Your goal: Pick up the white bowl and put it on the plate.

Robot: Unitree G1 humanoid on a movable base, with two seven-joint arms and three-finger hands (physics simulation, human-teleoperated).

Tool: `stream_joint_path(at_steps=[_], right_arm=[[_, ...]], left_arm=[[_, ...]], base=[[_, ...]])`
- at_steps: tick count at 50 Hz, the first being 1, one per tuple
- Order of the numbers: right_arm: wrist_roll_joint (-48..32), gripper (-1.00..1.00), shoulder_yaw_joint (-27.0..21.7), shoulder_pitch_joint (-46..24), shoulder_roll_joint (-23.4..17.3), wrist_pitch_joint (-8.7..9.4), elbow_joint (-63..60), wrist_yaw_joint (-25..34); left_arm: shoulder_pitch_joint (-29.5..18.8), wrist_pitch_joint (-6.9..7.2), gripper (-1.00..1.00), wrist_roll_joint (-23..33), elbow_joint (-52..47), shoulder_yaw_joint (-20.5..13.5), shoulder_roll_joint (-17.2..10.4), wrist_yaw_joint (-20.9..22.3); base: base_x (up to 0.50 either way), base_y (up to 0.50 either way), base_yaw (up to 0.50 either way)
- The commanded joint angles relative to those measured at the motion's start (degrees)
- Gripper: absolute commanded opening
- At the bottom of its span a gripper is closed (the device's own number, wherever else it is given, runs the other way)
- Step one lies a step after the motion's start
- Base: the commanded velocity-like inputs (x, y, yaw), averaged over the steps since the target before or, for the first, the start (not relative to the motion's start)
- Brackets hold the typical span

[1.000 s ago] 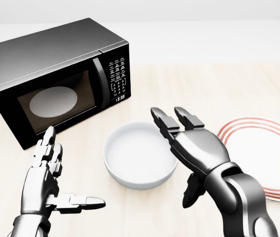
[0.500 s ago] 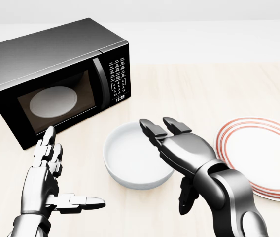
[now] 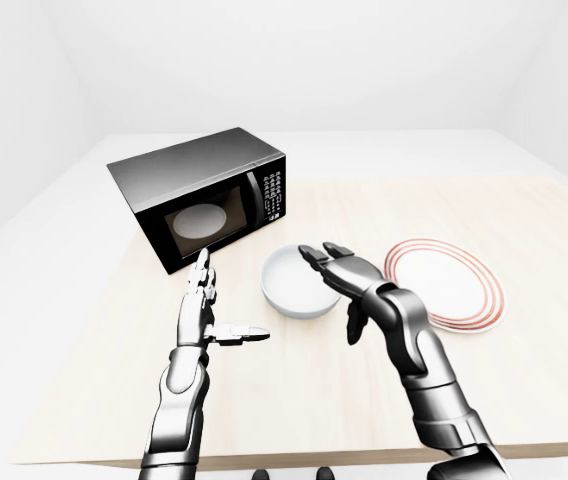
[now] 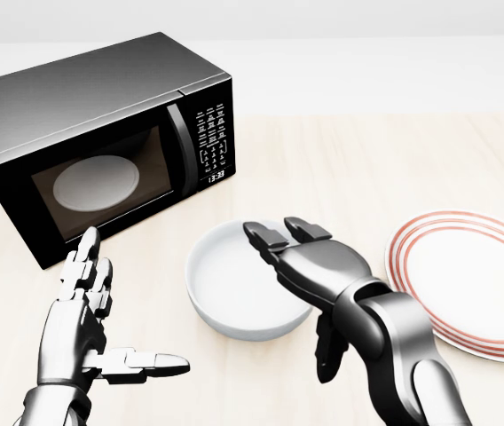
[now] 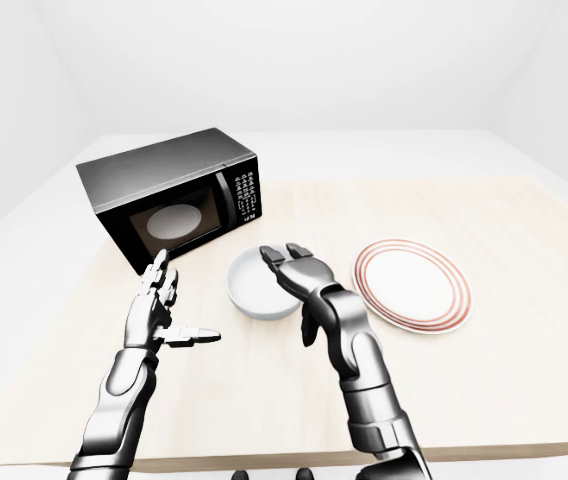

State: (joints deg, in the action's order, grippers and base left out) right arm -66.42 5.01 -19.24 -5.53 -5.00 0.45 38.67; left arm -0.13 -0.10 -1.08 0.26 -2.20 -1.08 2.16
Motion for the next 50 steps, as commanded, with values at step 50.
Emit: stream_joint_path(at_steps=[50], right_arm=[[-5.74, 1.0, 3.27, -0.03, 2.0, 0.0, 4.33, 1.33]], left_arm=[[0.0, 0.0, 1.0, 0.0, 0.0, 0.0, 0.0, 0.0]], base=[[0.0, 0.0, 0.0]])
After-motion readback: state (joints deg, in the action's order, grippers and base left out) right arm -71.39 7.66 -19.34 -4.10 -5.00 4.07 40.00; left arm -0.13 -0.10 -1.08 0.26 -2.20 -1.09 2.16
